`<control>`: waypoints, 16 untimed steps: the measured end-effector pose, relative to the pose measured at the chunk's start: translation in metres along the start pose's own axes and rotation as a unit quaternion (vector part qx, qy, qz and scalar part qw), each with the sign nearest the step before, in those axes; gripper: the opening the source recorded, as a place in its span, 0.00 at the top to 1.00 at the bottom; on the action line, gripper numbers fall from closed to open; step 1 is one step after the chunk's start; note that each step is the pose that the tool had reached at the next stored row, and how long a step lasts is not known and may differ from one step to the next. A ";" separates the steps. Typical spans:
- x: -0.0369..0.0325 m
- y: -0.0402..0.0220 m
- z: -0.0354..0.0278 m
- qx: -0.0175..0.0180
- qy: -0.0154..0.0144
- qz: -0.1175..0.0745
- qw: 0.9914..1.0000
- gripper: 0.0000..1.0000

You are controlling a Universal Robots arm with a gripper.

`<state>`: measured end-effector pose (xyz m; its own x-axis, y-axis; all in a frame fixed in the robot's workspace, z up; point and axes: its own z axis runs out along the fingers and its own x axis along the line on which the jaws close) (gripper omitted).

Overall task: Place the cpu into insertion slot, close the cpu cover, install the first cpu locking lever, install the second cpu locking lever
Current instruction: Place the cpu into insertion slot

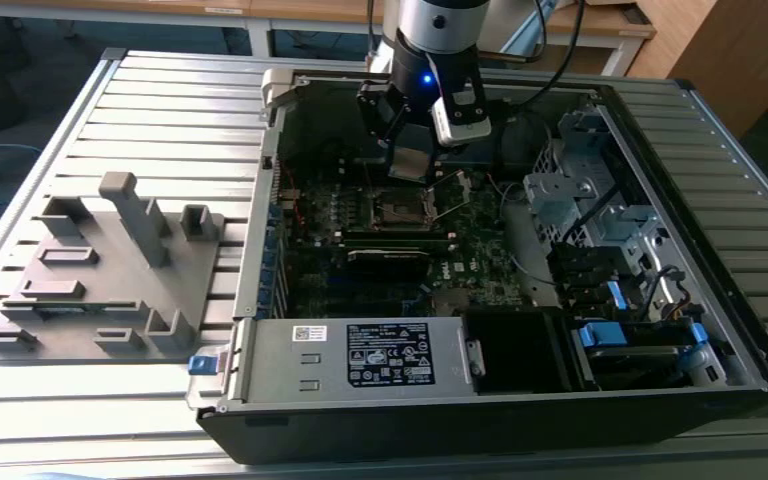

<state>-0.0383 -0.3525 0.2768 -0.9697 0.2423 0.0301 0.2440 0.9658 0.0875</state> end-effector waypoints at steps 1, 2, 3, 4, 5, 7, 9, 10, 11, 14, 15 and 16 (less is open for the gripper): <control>0.0000 0.0000 0.0000 0.000 0.000 0.000 1.000 0.46; 0.0002 -0.0001 0.0001 0.000 0.000 0.000 1.000 0.46; 0.0003 -0.0001 0.0004 0.000 0.000 0.000 1.000 0.46; 0.0005 -0.0002 0.0010 0.000 0.000 0.000 1.000 0.46; 0.0007 -0.0003 0.0014 0.001 0.000 0.000 1.000 0.46; 0.0009 -0.0005 0.0024 0.001 0.000 0.000 1.000 0.46; 0.0011 -0.0007 0.0040 0.002 -0.001 0.001 1.000 0.46; 0.0011 -0.0008 0.0047 0.002 -0.001 0.003 1.000 0.46; 0.0011 -0.0009 0.0053 0.002 -0.001 0.008 1.000 0.46; 0.0011 -0.0010 0.0069 0.001 -0.003 0.030 1.000 0.46; 0.0011 -0.0011 0.0074 0.001 -0.004 0.039 0.999 0.46; 0.0011 -0.0011 0.0080 0.001 -0.005 0.048 0.999 0.46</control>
<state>-0.0397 -0.3526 0.2687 -0.9418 0.3350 0.0290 0.3363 0.9381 0.0831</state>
